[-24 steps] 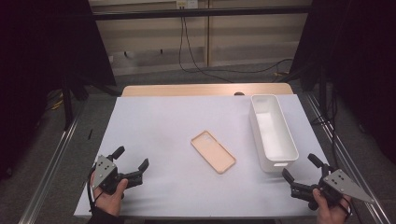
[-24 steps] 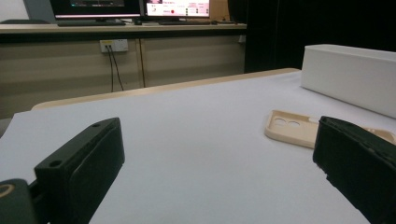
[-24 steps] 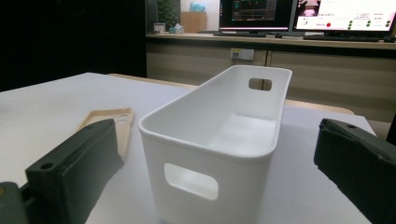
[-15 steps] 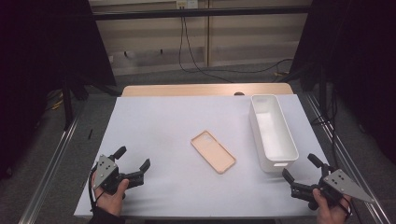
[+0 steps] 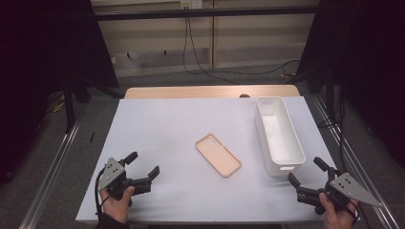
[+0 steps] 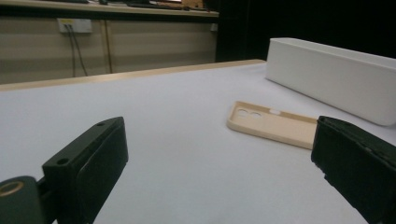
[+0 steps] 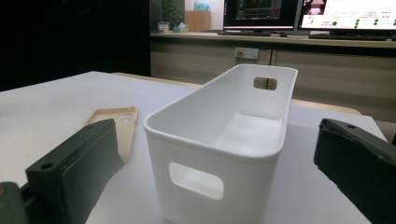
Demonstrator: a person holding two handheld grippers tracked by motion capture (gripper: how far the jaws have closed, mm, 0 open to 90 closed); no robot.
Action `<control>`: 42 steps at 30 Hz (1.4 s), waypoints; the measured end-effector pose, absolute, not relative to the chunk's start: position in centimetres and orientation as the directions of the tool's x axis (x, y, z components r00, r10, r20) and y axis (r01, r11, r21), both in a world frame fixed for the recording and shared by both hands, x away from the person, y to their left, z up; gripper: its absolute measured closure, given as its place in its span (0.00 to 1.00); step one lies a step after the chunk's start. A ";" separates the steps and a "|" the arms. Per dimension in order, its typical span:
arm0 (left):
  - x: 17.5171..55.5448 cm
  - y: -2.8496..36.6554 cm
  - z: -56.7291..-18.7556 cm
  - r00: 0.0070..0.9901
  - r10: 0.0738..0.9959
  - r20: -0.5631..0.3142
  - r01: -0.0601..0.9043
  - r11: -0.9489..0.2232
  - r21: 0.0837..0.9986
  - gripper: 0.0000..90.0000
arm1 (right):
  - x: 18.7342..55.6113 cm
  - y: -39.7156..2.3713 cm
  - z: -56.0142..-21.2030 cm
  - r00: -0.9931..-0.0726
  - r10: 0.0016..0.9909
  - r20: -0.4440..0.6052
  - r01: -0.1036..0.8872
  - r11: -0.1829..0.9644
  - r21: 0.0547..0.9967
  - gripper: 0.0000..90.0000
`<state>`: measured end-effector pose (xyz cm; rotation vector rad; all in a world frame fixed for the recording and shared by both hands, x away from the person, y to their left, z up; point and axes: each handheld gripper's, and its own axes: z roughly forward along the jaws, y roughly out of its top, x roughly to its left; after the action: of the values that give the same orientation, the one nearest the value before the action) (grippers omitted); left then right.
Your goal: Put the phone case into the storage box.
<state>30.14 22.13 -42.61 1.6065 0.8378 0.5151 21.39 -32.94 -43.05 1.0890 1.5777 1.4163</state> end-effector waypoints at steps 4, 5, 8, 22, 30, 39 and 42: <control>30.2 22.2 -42.5 0.666 0.736 -0.122 0.241 -0.057 0.969 0.04 | 21.4 -32.8 -43.0 -0.368 0.930 0.008 0.117 0.037 0.992 0.00; 30.2 22.2 -42.5 0.675 0.727 -0.126 0.245 -0.061 0.968 0.04 | 21.4 -32.7 -43.0 -0.368 0.930 0.008 0.120 0.039 0.992 0.00; 30.1 22.0 -42.2 0.700 0.702 -0.130 0.240 -0.061 0.969 0.05 | 21.5 -32.6 -43.0 -0.373 0.928 0.005 0.120 0.043 0.992 0.00; 30.5 20.3 -41.2 0.768 0.630 -0.118 0.224 -0.091 0.970 0.03 | 21.4 -32.8 -43.1 -0.374 0.927 0.014 0.128 0.037 0.991 0.00; 30.8 18.6 -41.3 0.757 0.649 -0.074 0.190 -0.111 0.975 0.04 | 21.5 -32.8 -43.1 -0.370 0.929 0.013 0.128 0.037 0.991 0.00; 31.1 16.2 -41.7 0.776 0.628 -0.058 0.157 -0.102 0.982 0.04 | 21.4 -32.8 -43.1 -0.370 0.929 0.013 0.131 0.038 0.991 0.00; 31.3 15.4 -41.7 0.770 0.635 -0.067 0.154 -0.082 0.985 0.05 | 21.4 -32.8 -43.1 -0.368 0.930 0.013 0.132 0.038 0.991 0.00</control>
<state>31.33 15.44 -41.71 1.6327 0.6396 0.4476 21.41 -32.78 -43.10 1.0989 1.5967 1.4042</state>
